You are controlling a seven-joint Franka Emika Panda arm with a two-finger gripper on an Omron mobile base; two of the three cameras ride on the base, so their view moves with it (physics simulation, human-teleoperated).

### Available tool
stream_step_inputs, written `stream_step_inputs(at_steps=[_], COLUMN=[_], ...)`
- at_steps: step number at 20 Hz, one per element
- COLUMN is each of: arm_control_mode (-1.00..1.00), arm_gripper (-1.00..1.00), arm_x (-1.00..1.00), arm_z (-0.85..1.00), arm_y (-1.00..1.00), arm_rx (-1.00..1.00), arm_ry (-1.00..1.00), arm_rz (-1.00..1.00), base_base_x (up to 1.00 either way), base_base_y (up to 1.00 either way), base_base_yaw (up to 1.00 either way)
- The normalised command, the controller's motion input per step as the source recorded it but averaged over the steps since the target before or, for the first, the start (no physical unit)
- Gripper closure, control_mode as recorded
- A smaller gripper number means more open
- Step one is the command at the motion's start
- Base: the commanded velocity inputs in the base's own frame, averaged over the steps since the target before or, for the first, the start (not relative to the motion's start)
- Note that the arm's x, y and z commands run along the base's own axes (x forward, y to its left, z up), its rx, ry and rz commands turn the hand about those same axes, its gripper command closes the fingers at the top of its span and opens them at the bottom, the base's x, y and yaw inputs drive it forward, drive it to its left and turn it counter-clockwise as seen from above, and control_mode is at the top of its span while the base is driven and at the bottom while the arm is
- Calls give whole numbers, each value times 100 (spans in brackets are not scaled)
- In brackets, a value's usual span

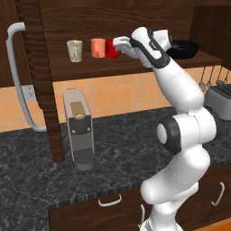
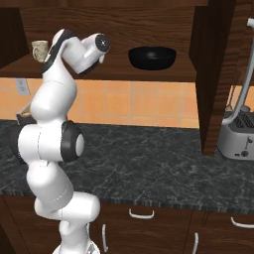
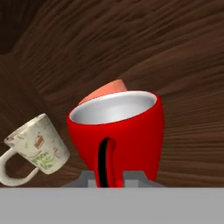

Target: Gather all objects into one cabinet and sort the glasses and bowls to opposite sides.

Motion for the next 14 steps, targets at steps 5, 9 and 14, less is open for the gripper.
stream_step_inputs(at_steps=[5, 9, 14], arm_control_mode=[-100, -100, -100], arm_gripper=[100, 100, 100], arm_x=[0, 0, 0], arm_z=[-16, -8, -19], arm_y=[44, 36, 15], arm_rx=[-20, -11, 4], arm_ry=[0, 0, 0], arm_rz=[3, 0, 0], base_base_x=[0, 0, 0], base_base_y=[0, 0, 0], base_base_yaw=[0, 0, 0])
